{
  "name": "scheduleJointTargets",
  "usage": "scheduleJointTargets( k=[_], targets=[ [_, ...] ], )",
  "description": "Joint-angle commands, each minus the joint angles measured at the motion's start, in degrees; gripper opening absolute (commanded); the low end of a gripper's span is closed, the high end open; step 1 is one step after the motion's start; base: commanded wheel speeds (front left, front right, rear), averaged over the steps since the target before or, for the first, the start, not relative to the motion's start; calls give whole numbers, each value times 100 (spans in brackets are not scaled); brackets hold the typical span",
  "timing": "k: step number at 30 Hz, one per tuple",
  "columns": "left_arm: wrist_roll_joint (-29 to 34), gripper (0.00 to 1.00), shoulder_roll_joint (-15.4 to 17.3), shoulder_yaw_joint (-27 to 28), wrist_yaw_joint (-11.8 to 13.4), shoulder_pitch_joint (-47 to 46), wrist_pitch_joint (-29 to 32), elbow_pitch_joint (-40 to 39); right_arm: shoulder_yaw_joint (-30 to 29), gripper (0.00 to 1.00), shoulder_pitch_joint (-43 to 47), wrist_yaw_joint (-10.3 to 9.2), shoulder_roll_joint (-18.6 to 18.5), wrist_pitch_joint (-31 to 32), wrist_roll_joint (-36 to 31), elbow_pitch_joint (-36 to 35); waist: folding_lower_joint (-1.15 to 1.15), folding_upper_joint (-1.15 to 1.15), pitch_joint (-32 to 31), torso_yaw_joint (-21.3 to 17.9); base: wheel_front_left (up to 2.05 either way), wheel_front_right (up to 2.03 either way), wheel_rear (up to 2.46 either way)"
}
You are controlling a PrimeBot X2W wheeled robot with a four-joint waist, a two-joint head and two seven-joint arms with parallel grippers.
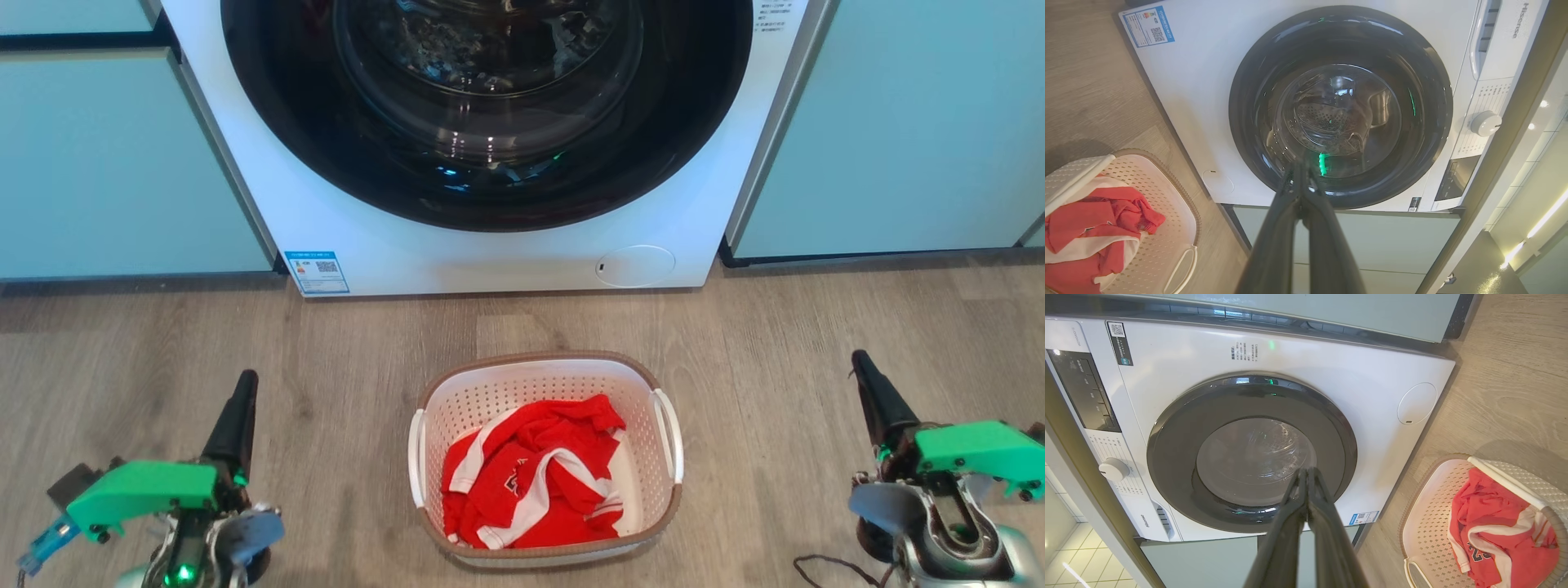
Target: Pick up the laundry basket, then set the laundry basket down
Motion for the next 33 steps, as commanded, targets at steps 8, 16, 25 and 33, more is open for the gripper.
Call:
scheduleJointTargets(
  k=[8,16,25,33],
  targets=[
    [-380,0,-38,396,-181,-354,104,-122,47,0,-74,-13,-35,95,471,-236,0,0,-5,14,0,0,0],
    [-370,0,-46,408,-181,-355,113,-122,48,0,-74,-13,-35,95,472,-236,0,0,-5,14,0,0,0],
    [-360,0,-54,420,-181,-356,123,-122,48,0,-74,-13,-35,94,472,-236,0,0,-5,14,0,0,0],
    [-352,0,-61,429,-181,-357,131,-122,48,0,-74,-13,-35,94,472,-236,0,0,-5,14,0,0,0]
  ],
)
